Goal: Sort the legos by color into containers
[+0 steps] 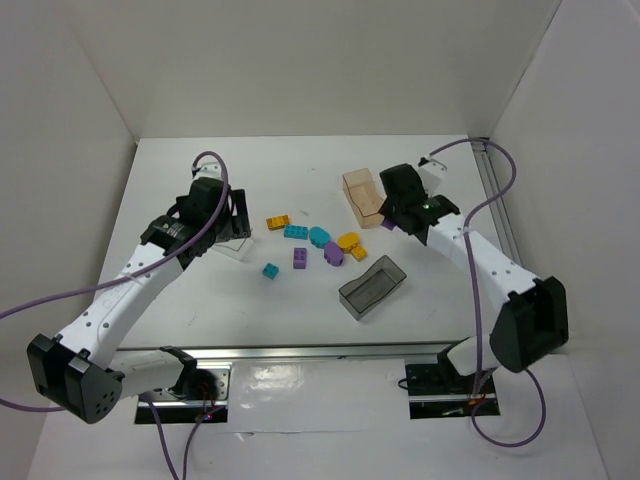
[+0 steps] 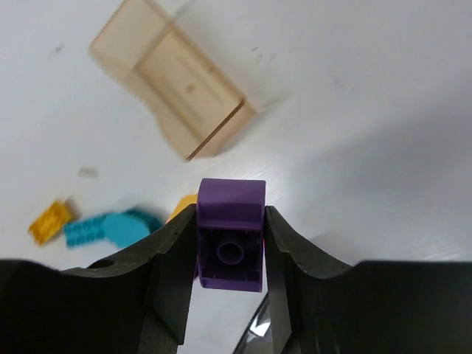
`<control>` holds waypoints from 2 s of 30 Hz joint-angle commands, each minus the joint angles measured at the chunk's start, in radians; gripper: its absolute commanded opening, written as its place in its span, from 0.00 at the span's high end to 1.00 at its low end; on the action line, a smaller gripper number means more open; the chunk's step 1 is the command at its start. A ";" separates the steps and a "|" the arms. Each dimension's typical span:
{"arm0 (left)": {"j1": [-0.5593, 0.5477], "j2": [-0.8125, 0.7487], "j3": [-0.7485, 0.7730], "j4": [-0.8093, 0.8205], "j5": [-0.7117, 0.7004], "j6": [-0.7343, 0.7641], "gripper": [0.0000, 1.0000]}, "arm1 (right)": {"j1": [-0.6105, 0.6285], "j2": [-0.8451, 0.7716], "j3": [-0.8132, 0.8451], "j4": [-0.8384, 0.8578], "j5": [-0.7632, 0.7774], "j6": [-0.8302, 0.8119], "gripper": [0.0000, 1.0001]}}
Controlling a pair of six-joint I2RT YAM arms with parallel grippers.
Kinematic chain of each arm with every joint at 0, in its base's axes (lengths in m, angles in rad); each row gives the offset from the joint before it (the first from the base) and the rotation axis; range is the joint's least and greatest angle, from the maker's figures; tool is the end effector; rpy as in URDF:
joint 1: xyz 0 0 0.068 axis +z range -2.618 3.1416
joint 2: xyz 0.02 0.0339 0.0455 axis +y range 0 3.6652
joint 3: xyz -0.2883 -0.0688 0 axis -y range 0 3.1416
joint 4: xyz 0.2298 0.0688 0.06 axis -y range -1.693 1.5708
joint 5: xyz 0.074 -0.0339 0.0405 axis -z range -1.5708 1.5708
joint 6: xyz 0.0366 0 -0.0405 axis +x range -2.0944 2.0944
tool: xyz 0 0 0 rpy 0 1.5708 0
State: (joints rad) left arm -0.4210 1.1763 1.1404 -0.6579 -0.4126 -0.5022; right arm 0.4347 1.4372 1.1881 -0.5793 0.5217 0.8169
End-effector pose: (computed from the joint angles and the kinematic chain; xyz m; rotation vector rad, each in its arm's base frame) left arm 0.2101 -0.0780 0.3626 -0.3032 2.1760 -0.0470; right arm 0.2712 0.1058 0.3228 0.6574 2.1664 0.0262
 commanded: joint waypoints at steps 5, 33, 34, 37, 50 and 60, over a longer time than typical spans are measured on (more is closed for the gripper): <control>-0.002 -0.026 -0.004 0.012 0.026 -0.002 0.00 | 0.202 -0.178 -0.202 -0.056 -0.058 -0.058 0.67; -0.012 0.013 0.005 0.012 0.055 -0.012 0.00 | 0.128 0.147 -0.197 0.131 0.150 -0.157 0.59; -0.012 0.013 0.005 0.012 0.055 -0.012 0.00 | 0.115 0.170 -0.188 0.131 0.150 -0.166 0.56; -0.012 0.013 0.005 0.012 0.064 -0.021 0.00 | 0.105 0.172 -0.148 0.096 0.150 -0.167 0.25; -0.021 0.022 0.005 0.003 0.064 -0.030 0.00 | 0.305 0.029 -0.094 0.124 0.041 -0.260 0.09; -0.021 0.013 0.005 0.003 0.064 -0.030 0.00 | 0.355 0.144 -0.013 0.133 0.004 -0.300 0.11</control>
State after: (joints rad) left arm -0.4374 1.1954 1.1404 -0.6586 -0.3542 -0.5240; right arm 0.7738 1.5513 1.0962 -0.4763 0.5438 0.5549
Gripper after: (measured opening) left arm 0.995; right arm 0.893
